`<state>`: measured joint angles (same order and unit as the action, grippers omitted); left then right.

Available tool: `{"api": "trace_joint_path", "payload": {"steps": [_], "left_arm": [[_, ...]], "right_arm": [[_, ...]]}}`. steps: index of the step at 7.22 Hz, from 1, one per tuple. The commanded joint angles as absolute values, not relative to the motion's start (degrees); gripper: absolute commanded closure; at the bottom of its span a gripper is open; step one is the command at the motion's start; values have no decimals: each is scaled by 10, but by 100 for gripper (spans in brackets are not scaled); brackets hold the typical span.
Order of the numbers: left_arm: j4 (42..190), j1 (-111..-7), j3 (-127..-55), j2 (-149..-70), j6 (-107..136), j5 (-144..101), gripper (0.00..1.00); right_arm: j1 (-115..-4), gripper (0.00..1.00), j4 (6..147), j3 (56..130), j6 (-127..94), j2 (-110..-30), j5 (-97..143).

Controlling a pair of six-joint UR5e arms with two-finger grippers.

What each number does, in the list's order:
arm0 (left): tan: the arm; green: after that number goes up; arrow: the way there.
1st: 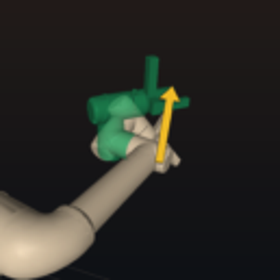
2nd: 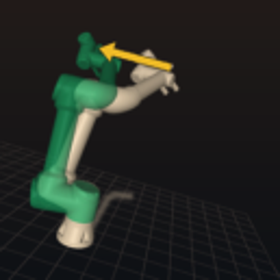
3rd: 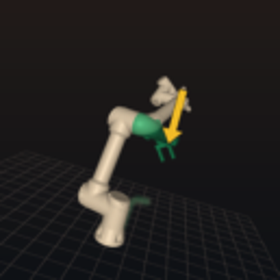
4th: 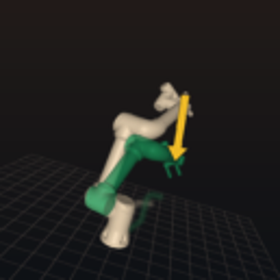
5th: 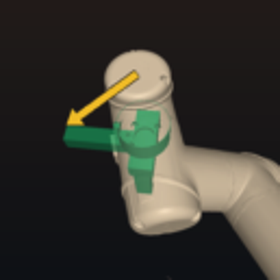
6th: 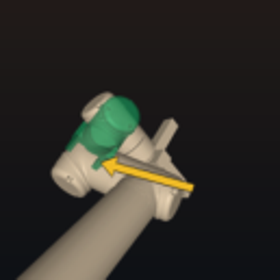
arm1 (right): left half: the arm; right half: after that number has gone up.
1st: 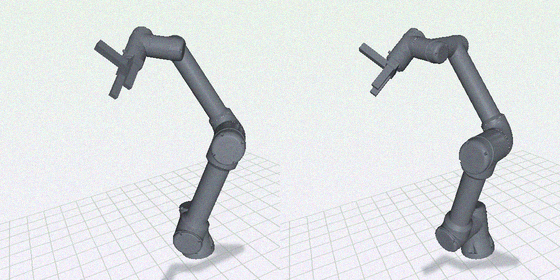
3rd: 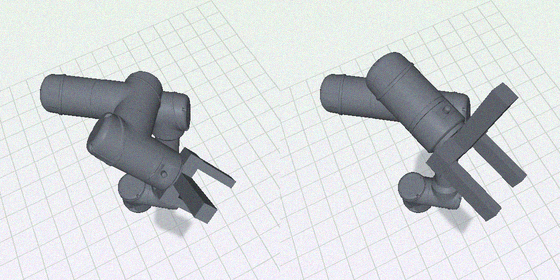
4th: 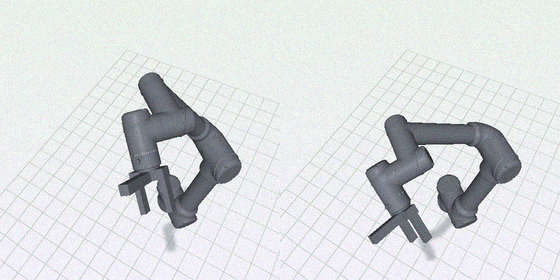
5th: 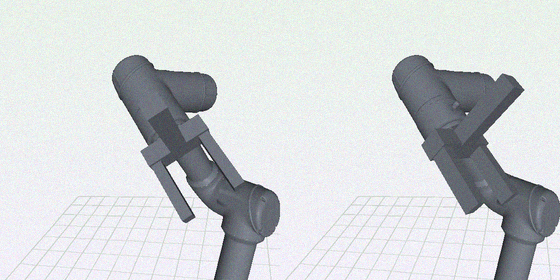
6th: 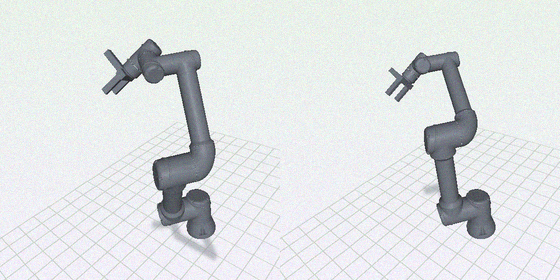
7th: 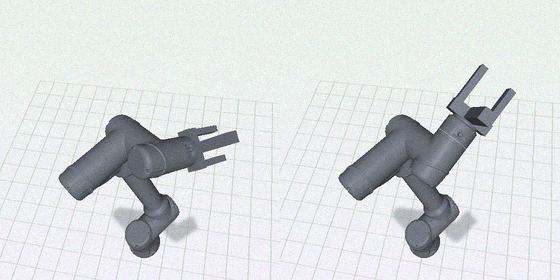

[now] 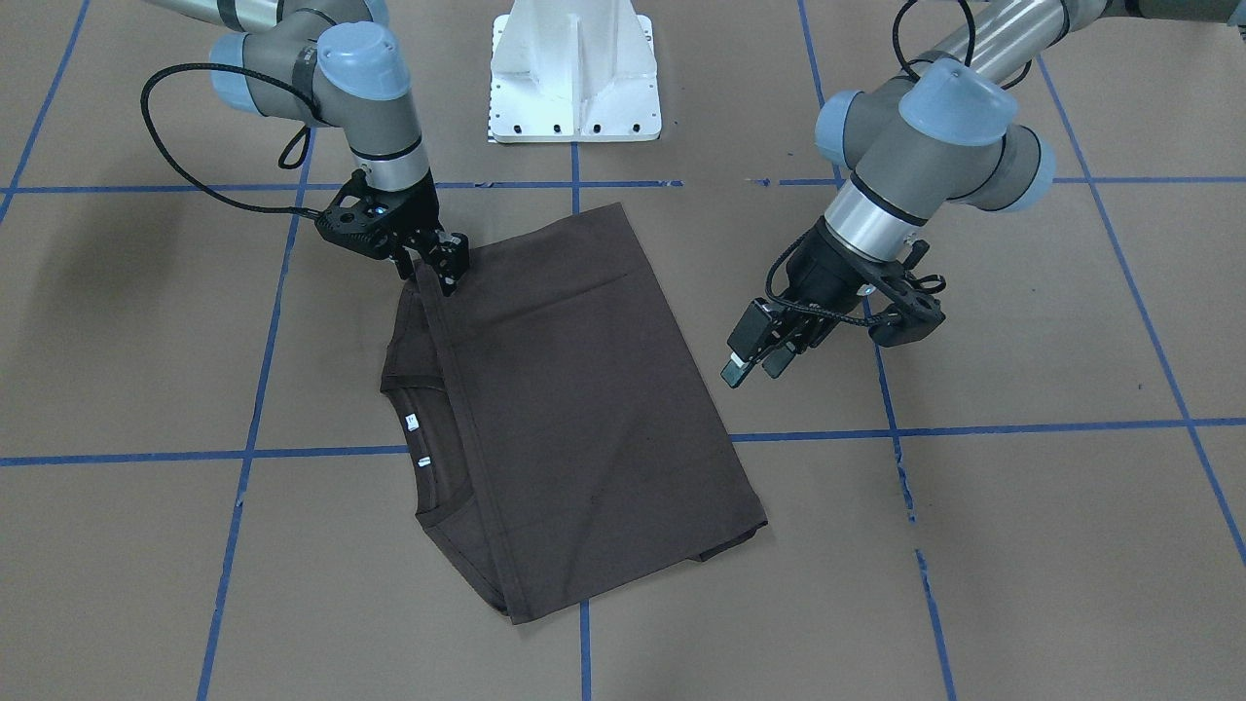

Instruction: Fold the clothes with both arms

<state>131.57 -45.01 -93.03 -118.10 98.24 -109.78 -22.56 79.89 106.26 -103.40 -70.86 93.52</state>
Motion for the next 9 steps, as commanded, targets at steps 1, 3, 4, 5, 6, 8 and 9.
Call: {"api": "trace_joint_path", "payload": {"steps": [1,3,4,5,6,8,9], "left_arm": [[1316,-450,-929,-1181,983,-1098,25],[1316,-450,-930,-1181,983,-1098,25],[1316,-450,-931,-1181,983,-1098,25],[1316,-450,-932,-1181,983,-1099,25],[1316,-450,-933,-1181,984,-1099,25],[1316,-450,-933,-1181,984,-1099,25],[1316,-450,-933,-1181,984,-1099,25]], "right_arm": [[-216,29,798,1059,-1044,-714,935],[-216,29,801,1060,-1043,-720,936],[-216,29,801,1060,-1043,-723,936],[-216,32,801,1059,-1043,-723,936],[-216,44,801,1059,-1043,-726,935],[-217,100,801,1061,-1042,-727,950],[-217,100,801,1061,-1042,-727,952]]}}
